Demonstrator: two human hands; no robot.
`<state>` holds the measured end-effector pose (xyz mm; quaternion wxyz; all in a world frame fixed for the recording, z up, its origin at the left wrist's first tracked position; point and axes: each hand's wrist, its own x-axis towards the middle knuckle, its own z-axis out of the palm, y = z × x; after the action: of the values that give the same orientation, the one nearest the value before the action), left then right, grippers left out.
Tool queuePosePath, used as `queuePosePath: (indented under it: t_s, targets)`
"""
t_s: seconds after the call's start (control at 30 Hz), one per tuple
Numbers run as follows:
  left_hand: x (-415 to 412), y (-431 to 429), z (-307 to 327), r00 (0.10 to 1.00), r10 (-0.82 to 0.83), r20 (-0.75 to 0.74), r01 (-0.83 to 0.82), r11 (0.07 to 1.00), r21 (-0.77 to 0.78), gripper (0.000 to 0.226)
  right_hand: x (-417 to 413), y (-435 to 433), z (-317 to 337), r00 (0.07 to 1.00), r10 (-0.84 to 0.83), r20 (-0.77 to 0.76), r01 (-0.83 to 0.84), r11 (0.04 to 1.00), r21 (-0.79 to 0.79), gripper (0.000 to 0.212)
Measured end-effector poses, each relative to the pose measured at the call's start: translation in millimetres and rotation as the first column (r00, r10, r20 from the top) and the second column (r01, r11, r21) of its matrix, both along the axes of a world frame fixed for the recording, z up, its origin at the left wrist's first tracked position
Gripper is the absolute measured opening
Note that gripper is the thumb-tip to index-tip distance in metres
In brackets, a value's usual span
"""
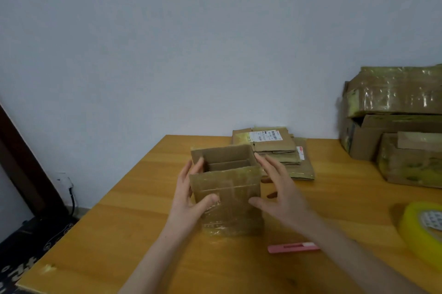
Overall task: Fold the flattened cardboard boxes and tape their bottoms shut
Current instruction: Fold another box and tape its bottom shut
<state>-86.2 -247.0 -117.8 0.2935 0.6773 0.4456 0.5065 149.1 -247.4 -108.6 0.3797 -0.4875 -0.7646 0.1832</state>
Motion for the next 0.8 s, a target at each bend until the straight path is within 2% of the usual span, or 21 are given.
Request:
queuePosePath:
  t_s: [0.07, 0.13, 0.2, 0.23, 0.27, 0.37, 0.4, 0.43, 0.5, 0.53, 0.63, 0.7, 0.8]
  targets:
    - [3.2, 1.5, 2.8, 1.000, -0.016, -0.012, 0.016, 1.000, -0.004, 0.055, 2.3, 9.5, 0.3, 0.996, 0.033, 0.079, -0.030, 0.999, -0.041, 0.078]
    - [7.2, 2.8, 4.1, 1.000, -0.015, -0.004, 0.015, 1.000, 0.000, 0.043, 1.6, 15.8, 1.2, 0.979, 0.063, 0.193, -0.046, 0.995, -0.089, 0.076]
    - [8.4, 4.1, 5.1, 1.000, -0.011, 0.013, 0.011, 1.000, -0.007, 0.044, 1.6, 18.7, 2.3, 0.991, 0.069, 0.116, -0.058, 0.993, -0.100, 0.086]
    - [7.6, 4.5, 6.9, 1.000, -0.005, 0.018, 0.005, 1.000, -0.009, 0.047, 0.7, 17.6, 3.9, 0.995, 0.078, 0.062, -0.072, 0.993, -0.097, 0.080]
    - [7.0, 5.9, 9.9, 1.000, 0.005, 0.027, -0.005, 1.000, -0.004, 0.054, -0.6, 16.3, 5.5, 0.996, 0.085, 0.022, -0.082, 0.992, -0.097, 0.064]
    - [6.6, 12.6, 21.2, 0.990, 0.003, 0.143, 0.004, 0.999, -0.051, 0.099, -5.3, 11.8, 8.5, 0.993, 0.061, -0.102, -0.076, 0.986, -0.151, 0.024]
    - [6.8, 13.9, 24.7, 0.987, 0.002, 0.162, 0.010, 0.997, -0.072, 0.105, -4.9, 11.0, 8.5, 0.988, 0.036, -0.149, -0.060, 0.985, -0.160, 0.027]
    - [6.9, 15.0, 27.2, 0.989, 0.002, 0.149, 0.011, 0.996, -0.085, 0.100, -4.2, 11.2, 9.6, 0.980, 0.009, -0.200, -0.044, 0.984, -0.172, 0.045]
    - [6.2, 14.7, 27.9, 0.998, 0.001, 0.066, 0.004, 0.997, -0.073, 0.069, -1.7, 14.8, 14.8, 0.970, -0.036, -0.241, -0.017, 0.976, -0.216, 0.080]
    - [4.8, 15.0, 26.3, 0.999, -0.005, 0.032, 0.007, 0.998, -0.063, 0.055, -1.6, 15.6, 18.7, 0.972, -0.029, -0.233, -0.024, 0.974, -0.224, 0.086]
    - [4.8, 16.7, 18.8, 0.998, -0.035, 0.056, 0.038, 0.997, -0.063, 0.026, -9.9, 19.8, 21.0, 0.988, 0.077, -0.133, -0.101, 0.977, -0.189, 0.077]
    - [7.7, 17.2, 15.4, 0.998, -0.019, 0.060, 0.023, 0.997, -0.077, 0.024, -15.5, 22.1, 17.5, 0.991, 0.121, -0.054, -0.128, 0.977, -0.172, 0.074]
    - [12.7, 17.9, 10.7, 0.998, 0.017, 0.064, -0.010, 0.995, -0.103, 0.026, -11.9, 26.8, 10.7, 0.991, 0.134, -0.007, -0.134, 0.980, -0.150, 0.087]
